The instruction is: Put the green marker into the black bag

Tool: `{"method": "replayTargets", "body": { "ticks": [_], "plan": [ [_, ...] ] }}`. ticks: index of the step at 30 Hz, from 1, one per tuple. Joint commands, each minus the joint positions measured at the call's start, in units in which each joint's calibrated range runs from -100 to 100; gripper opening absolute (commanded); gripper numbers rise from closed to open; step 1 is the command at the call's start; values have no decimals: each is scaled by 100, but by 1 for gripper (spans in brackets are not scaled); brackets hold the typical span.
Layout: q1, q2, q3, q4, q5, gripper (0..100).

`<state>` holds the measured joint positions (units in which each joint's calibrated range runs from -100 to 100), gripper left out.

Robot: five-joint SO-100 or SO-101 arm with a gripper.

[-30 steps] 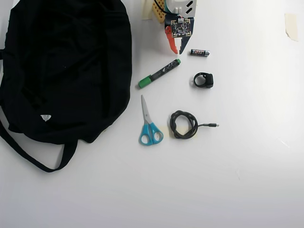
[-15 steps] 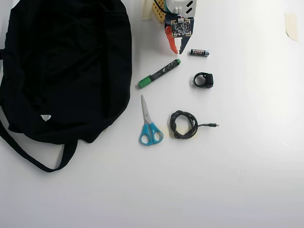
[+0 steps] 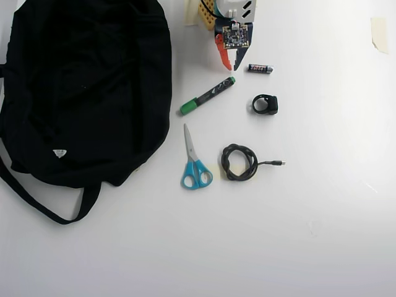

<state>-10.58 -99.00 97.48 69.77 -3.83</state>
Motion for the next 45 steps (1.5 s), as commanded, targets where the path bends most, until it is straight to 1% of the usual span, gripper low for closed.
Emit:
{"method": "replayTargets", "body": {
  "ticks": [1, 8, 14, 19, 22, 26, 35, 40, 45],
  "plan": [
    [-34, 50, -252, -638, 16, 2],
    [-34, 946, -1150, -1921, -5, 2],
    [-34, 1967, -1797, -4195, -10, 2],
    [-26, 3087, -2291, -5599, 6, 2],
    [-4, 3801, -2785, -6254, 22, 2],
    [33, 4780, -3747, -6521, 48, 2],
    [161, 6747, -6190, -6478, 53, 2],
    [303, 7660, -7278, -6469, 53, 2],
    [385, 8199, -7844, -6504, 53, 2]
  ]
}}
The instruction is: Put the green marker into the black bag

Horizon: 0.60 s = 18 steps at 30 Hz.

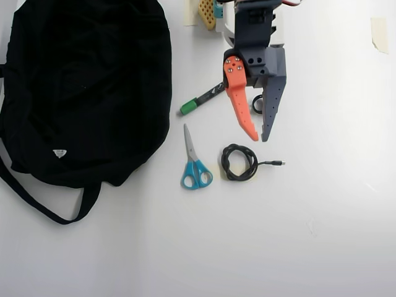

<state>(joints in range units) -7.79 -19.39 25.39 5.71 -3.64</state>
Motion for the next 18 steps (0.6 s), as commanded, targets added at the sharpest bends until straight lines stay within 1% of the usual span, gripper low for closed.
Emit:
{"method": "replayTargets", "body": {
  "ticks": [1, 6, 8, 9, 18],
  "plan": [
    [106, 354, -778, -106, 39, 2],
    [166, 876, -1371, -115, 44, 2],
    [180, 1009, -1515, -115, 170, 2],
    [180, 1100, -1605, -115, 317, 2],
    [180, 1084, -1524, -97, 311, 2]
  ]
}}
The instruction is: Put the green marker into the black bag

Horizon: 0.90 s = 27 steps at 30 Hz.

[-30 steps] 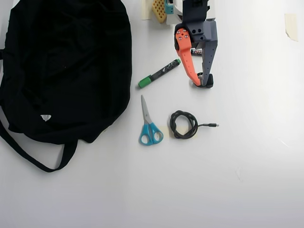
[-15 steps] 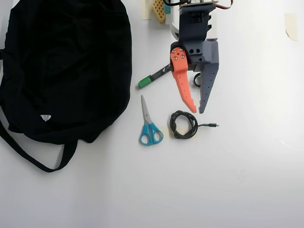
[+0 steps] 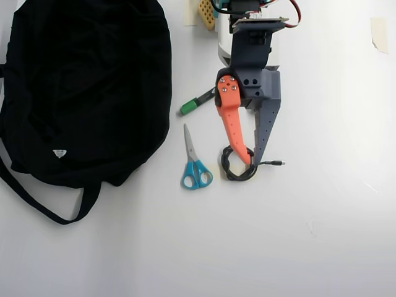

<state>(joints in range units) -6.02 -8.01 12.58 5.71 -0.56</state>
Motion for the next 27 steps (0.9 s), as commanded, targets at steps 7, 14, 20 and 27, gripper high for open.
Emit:
{"method": "replayTargets", "body": {
  "ticks": [7, 14, 20, 27],
  "plan": [
    [-26, -137, -252, -106, -22, 2],
    [-145, -593, 189, 790, -28, 2],
    [-48, -809, 108, 4089, -85, 2],
    [-78, -809, 117, 6337, -594, 2]
  ]
}}
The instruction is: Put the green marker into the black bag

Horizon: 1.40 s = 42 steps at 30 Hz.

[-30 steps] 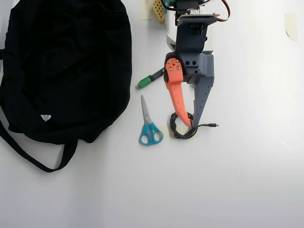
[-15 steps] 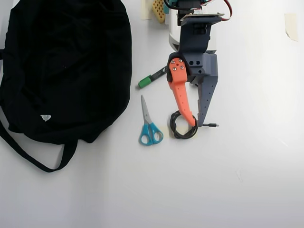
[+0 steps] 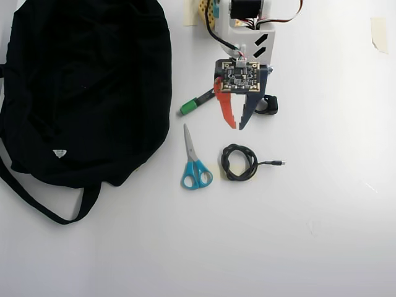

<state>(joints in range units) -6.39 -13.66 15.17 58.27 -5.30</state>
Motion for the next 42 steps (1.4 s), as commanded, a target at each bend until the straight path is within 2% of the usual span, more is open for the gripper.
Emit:
{"method": "replayTargets", "body": {
  "ticks": [1, 10, 23, 29, 35, 42],
  "plan": [
    [-64, -244, -143, 1322, -126, 2],
    [-71, -244, -116, 2528, -131, 2],
    [-19, -244, -89, 2597, -152, 2],
    [183, -219, 28, 2606, -1111, 2],
    [273, -236, 325, 2597, -1557, 2],
    [916, -136, 998, 2494, -1956, 2]
  ]
}}
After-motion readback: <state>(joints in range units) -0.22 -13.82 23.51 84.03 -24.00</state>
